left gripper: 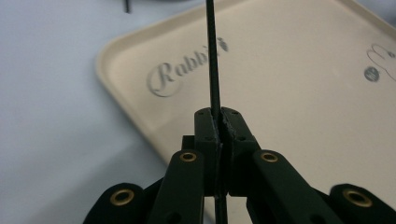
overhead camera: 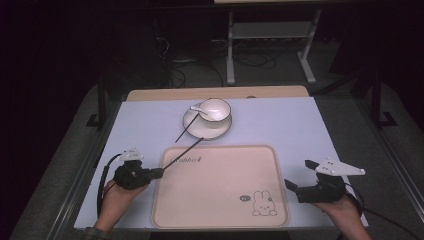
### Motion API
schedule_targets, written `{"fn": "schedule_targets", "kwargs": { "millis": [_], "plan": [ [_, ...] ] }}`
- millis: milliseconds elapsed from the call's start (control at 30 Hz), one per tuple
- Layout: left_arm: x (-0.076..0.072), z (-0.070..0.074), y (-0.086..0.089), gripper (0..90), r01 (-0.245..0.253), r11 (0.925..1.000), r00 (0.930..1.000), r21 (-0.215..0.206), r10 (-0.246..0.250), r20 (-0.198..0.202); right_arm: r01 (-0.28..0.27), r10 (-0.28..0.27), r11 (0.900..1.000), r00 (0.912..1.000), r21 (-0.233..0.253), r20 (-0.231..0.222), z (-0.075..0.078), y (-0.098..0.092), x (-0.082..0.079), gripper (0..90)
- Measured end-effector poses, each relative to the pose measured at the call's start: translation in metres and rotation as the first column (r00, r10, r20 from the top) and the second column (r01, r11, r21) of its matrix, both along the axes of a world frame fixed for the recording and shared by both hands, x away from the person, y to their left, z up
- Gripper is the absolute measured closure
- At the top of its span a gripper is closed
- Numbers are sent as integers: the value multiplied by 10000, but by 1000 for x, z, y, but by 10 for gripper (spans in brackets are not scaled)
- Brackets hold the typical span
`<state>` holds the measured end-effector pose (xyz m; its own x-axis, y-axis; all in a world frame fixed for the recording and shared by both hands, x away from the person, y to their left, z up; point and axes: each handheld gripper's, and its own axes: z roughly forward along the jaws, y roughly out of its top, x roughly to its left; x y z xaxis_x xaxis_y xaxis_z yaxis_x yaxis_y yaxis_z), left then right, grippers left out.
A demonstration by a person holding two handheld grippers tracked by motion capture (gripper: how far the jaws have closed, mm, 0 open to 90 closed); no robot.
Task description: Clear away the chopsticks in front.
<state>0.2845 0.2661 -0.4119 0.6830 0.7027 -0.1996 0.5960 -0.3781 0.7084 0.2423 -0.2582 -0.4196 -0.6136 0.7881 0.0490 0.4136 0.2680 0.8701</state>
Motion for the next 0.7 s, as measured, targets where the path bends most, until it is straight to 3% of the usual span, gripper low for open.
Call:
{"fn": "schedule_targets", "kwargs": {
  "millis": [133, 267, 333, 700],
  "plan": [
    [-1, -3, -12, 858, 329, 9993, 9994, 155, -328, -96, -4, 4, 10000, 10000, -6, -8, 0, 0, 0, 17],
    [-1, -11, -27, 858, 667, 9961, 9975, 581, -652, -278, -3, 3, 10000, 10000, -9, -25, 0, 0, 0, 17],
    [0, -14, -31, 858, 650, 9946, 9975, 805, -627, -312, 0, 0, 10000, 10000, -6, -39, 0, 0, 0, 17],
    [2, -23, -38, 857, 779, 9898, 9959, 1195, -717, -552, -18, 18, 10000, 10000, -25, -20, 0, 1, 0, 18]
  ]
}}
